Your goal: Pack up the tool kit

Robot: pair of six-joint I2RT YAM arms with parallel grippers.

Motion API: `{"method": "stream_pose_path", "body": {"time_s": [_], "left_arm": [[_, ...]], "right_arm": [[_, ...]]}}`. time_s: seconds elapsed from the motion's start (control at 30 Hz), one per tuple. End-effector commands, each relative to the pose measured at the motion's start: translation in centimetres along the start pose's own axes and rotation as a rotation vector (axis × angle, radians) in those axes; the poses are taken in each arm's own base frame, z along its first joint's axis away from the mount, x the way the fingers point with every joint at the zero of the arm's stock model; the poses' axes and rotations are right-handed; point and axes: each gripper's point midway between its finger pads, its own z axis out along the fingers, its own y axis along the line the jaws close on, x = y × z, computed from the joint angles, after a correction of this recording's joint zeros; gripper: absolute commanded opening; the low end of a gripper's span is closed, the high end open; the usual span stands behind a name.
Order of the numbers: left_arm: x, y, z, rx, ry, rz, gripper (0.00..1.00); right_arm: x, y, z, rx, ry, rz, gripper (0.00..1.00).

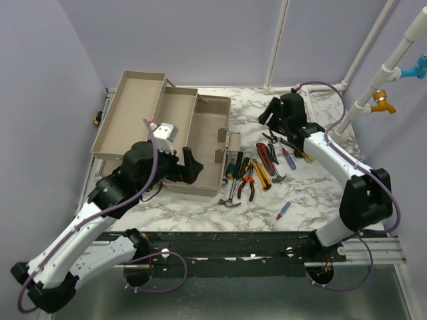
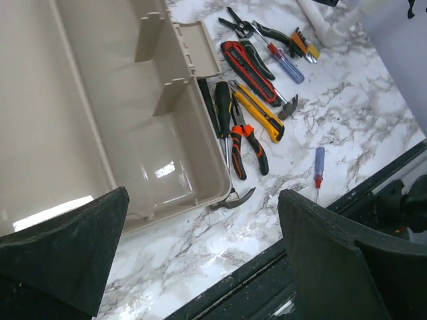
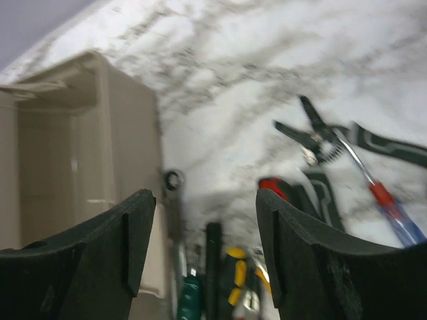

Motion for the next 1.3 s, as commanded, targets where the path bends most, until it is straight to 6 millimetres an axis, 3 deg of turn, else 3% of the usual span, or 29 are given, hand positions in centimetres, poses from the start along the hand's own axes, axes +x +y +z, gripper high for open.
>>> {"method": "stream_pose_path", "body": {"time_s": [0.0, 0.13, 0.27, 0.53, 0.7, 0.9, 1.0, 1.1, 1.27], "left_arm": [[-1.4, -2.9, 2.8, -0.012, -0.025, 0.121, 0.95], [0.2, -4.6, 5.9, 0.033, 0.023, 0.153, 0.95], [1.8, -4.3, 8.9, 0.008, 0.064, 0.166, 0.95], [5.6, -2.8, 13.6, -0.082, 0.193, 0.179, 0.95], [7.1, -2.8, 15.6, -0.083, 0.263, 0.177, 0.95], [8.8, -2.5, 17.4, -0.070, 0.334, 0.173, 0.93], [9.3, -1.9, 18.2, -0.080, 0.354, 0.156, 0.92], [9.1, -1.0, 19.0, -0.095, 0.366, 0.101, 0.90], [8.9, -1.3, 20.2, -0.050, 0.394, 0.051, 0.75]], "right_arm": [[3.4, -7.4, -2.7, 0.255, 0.015, -0.041, 0.68], [5.6, -10.2, -4.6, 0.304, 0.039, -0.093, 0.67], [7.4, -10.8, -4.9, 0.274, 0.103, -0.160, 0.65], [11.5, -9.1, -1.9, 0.107, 0.295, -0.295, 0.65], [13.4, -10.5, -0.1, 0.174, 0.391, -0.323, 0.66], [15.0, -11.8, 0.6, 0.206, 0.440, -0.332, 0.61], [15.9, -12.0, 0.7, 0.206, 0.477, -0.333, 0.47], [15.5, -12.1, 0.6, 0.226, 0.467, -0.330, 0.24], [13.3, -10.9, -0.5, 0.204, 0.394, -0.307, 0.12]]}}
